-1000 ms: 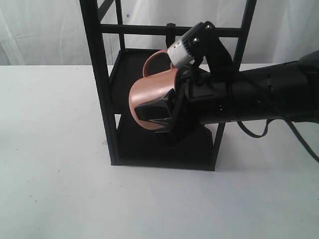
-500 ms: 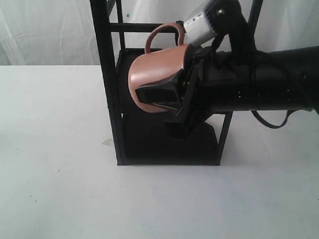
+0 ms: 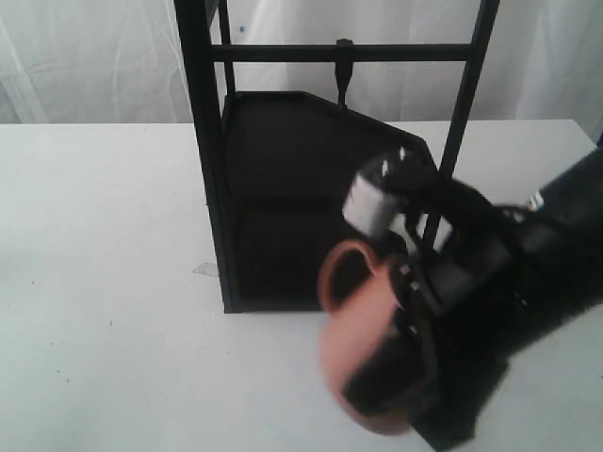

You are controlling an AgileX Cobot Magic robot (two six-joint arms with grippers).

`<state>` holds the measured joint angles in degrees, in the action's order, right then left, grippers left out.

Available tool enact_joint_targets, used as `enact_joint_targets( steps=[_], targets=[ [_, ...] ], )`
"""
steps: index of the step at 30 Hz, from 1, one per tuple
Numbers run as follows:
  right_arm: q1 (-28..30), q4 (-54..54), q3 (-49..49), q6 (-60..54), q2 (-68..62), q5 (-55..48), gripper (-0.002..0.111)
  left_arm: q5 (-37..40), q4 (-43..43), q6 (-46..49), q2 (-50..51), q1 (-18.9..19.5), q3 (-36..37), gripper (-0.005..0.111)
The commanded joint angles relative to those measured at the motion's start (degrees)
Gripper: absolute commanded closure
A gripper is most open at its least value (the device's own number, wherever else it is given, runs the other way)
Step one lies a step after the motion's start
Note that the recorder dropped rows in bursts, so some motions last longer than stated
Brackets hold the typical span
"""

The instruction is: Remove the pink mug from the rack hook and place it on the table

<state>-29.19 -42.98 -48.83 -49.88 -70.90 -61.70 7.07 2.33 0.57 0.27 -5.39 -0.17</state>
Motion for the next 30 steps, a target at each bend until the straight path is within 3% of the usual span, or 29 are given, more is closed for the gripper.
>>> enact_joint_targets(
  steps=[1,3,6,17,20,23,28,30],
  targets=[
    [0.10,38.25,3.13,28.51,0.44,-2.14,0.108,0.18,-0.13,-0.57,-0.27,0.24,0.17,0.107],
    [0.10,53.44,4.78,39.98,0.44,-2.60,0.108,0.18,-0.13,-0.57,-0.27,0.24,0.17,0.107],
    [0.10,62.63,6.13,46.87,0.92,-2.48,0.108,0.18,-0.13,-0.57,-0.27,0.24,0.17,0.107],
    [1.01,58.45,6.24,44.43,2.10,4.02,0.108,0.18,-0.13,-0.57,-0.27,0.24,0.17,0.107],
    [5.14,57.97,6.24,42.95,2.10,5.23,0.108,0.18,-0.13,-0.57,-0.27,0.24,0.17,0.107],
    [12.83,55.84,6.24,39.04,2.10,5.69,0.108,0.18,-0.13,-0.57,-0.27,0.24,0.17,0.107],
    [26.39,37.87,4.70,27.06,-0.05,9.10,0.108,0.18,-0.13,-0.57,-0.27,0.24,0.17,0.107],
    [29.63,35.54,3.94,25.59,-2.39,8.30,0.108,0.18,-0.13,-0.57,-0.27,0.24,0.17,0.107]
  ],
)
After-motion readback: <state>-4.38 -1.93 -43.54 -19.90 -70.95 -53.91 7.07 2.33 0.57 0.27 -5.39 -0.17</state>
